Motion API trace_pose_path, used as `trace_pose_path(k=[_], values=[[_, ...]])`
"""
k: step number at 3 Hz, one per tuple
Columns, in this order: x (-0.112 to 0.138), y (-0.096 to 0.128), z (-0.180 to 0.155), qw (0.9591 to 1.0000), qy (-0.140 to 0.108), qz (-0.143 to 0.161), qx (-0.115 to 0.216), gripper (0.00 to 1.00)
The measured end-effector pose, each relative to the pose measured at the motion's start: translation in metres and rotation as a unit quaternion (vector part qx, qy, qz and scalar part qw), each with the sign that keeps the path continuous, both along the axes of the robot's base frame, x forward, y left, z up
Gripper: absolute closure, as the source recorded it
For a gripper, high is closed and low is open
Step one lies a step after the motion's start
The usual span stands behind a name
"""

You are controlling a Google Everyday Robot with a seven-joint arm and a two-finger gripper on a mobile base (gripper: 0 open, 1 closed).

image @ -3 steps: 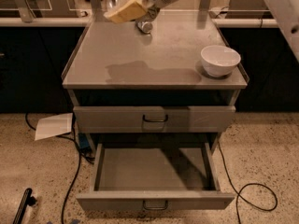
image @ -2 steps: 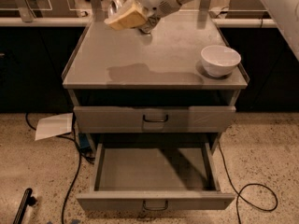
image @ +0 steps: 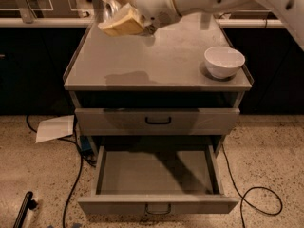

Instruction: Place 7up can into middle drawer

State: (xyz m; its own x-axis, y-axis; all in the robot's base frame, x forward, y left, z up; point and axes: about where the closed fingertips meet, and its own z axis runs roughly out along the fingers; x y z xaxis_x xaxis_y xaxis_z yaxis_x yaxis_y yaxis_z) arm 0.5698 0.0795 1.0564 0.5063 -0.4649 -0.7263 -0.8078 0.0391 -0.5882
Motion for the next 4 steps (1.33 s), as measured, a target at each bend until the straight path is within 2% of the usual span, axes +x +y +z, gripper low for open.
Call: trace_pose_path(k=[1,2,3,4], values=[[-0.049,0.018,0.012,0.9982,-0.013,-0.019,0.055,1.00],[-0.082,0.035,-0.003,0.9936,-0.011,-0.051,0.100,1.00],[-0.079,0.005,-0.063,0.9850,0.015,-0.133,0.109,1.00],[-0.073,-0.029,-0.130,0.9702,0.037,-0.213,0.109,1.00]])
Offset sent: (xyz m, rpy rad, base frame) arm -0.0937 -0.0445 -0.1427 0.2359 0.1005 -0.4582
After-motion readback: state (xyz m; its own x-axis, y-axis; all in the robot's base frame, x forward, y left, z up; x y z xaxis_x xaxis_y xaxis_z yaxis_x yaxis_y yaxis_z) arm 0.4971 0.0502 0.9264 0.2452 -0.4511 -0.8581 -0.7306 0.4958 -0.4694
